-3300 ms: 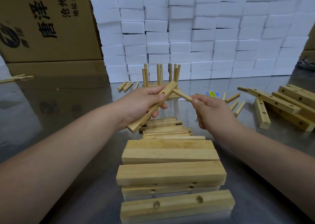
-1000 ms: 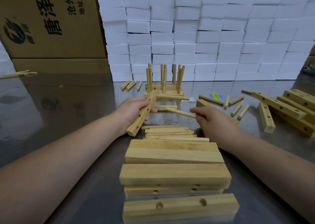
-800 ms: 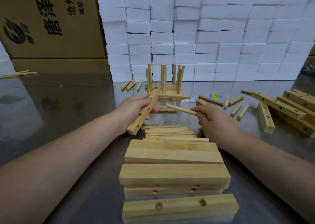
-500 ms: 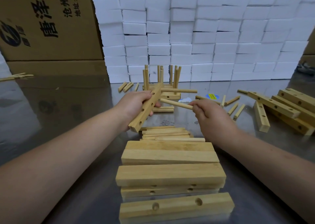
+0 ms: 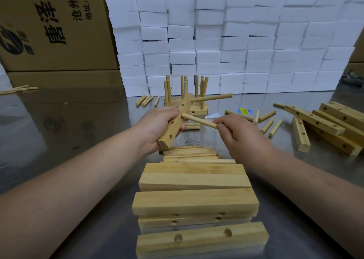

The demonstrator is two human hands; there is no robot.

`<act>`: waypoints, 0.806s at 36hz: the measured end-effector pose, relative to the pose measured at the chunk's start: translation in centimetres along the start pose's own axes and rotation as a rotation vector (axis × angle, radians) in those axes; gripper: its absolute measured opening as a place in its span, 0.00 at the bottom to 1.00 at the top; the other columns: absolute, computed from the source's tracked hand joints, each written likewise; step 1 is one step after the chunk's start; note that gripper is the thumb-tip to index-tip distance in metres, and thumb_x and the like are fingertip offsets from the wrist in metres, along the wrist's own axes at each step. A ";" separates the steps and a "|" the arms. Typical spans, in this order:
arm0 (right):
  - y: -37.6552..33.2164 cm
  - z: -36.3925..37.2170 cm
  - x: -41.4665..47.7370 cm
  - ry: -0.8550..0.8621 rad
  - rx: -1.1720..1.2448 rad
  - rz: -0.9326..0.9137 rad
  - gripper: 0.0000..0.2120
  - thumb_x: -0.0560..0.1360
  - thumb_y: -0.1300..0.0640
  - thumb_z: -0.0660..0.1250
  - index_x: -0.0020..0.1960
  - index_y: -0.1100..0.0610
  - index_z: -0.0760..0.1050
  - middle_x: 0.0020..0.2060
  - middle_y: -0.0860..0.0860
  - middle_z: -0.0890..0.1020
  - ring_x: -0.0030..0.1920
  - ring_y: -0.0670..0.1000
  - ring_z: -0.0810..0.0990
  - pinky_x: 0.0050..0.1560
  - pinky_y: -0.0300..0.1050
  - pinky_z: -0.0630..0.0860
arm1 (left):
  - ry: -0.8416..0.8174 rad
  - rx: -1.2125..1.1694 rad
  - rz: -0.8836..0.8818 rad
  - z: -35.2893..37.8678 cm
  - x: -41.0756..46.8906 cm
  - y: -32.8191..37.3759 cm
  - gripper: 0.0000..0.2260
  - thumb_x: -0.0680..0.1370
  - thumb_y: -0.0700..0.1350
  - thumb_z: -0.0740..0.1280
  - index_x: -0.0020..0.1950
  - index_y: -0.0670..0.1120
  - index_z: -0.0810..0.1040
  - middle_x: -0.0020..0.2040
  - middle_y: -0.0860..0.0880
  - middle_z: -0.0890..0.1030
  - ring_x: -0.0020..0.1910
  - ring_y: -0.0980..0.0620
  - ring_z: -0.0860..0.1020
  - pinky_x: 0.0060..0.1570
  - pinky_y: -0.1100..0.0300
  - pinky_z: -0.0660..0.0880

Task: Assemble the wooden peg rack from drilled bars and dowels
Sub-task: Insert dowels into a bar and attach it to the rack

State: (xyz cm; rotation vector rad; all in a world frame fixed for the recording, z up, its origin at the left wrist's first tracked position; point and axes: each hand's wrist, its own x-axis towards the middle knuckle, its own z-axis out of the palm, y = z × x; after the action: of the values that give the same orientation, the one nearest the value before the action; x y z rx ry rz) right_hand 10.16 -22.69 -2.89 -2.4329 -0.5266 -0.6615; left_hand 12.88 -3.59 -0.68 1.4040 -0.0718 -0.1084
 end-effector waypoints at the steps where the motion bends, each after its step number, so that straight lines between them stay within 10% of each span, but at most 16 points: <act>1: -0.1 0.0 0.0 -0.009 -0.012 -0.008 0.11 0.80 0.57 0.56 0.52 0.56 0.77 0.33 0.43 0.70 0.33 0.41 0.69 0.30 0.32 0.63 | 0.004 0.009 0.002 0.0 0.0 0.0 0.12 0.80 0.40 0.59 0.59 0.39 0.77 0.50 0.40 0.83 0.31 0.54 0.77 0.30 0.63 0.75; 29: -0.7 -1.6 0.0 -0.045 -0.086 -0.192 0.17 0.77 0.46 0.53 0.57 0.47 0.77 0.32 0.42 0.69 0.35 0.44 0.69 0.35 0.40 0.64 | -0.061 0.309 0.129 0.8 -1.4 0.7 0.10 0.82 0.47 0.56 0.50 0.59 0.76 0.30 0.54 0.81 0.25 0.57 0.75 0.29 0.64 0.74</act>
State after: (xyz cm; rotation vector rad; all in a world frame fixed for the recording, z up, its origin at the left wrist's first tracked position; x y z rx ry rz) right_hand 9.32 -23.13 -1.48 -2.5023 -0.7726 -0.7228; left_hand 11.41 -4.12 0.15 1.6996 -0.2383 -0.0333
